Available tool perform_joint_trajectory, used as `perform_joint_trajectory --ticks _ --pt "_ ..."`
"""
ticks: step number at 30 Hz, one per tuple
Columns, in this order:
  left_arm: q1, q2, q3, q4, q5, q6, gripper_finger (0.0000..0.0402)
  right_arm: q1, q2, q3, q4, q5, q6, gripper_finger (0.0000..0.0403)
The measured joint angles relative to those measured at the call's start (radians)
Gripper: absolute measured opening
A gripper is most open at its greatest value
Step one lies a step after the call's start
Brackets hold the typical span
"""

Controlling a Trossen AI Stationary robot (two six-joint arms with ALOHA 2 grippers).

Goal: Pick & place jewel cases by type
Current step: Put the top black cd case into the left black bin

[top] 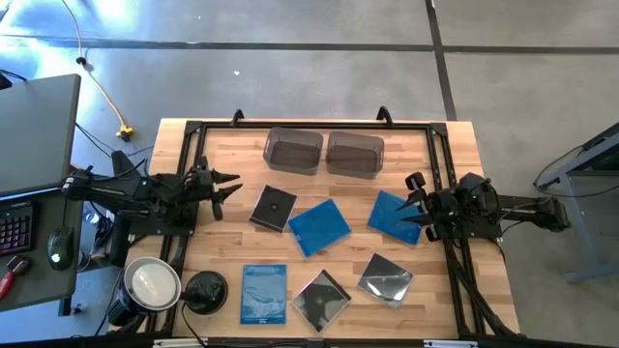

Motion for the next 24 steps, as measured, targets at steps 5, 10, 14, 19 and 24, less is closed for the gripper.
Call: perform_joint_trajectory --ticks 5,10,14,19,24 --pt "0.000 0.000 0.000 -0.001 0.001 -0.064 0.0119 0.000 0.000 0.000 0.000 0.000 0.000 0.0119" --pt "0.000 0.007 0.000 -0.008 0.044 -0.104 0.0119 0.000 0.000 0.000 0.000 0.000 0.000 0.0119" --pt "0.000 0.028 0.000 -0.008 0.073 -0.105 0.0119 0.000 0.000 0.000 0.000 0.000 0.000 0.0119" --pt "0.000 0.072 0.000 -0.007 0.076 -0.108 0.0119 0.000 0.000 0.000 0.000 0.000 0.000 0.0119" --pt "0.000 0.111 0.000 -0.003 0.071 -0.108 0.0119 0.000 0.000 0.000 0.000 0.000 0.000 0.0119"
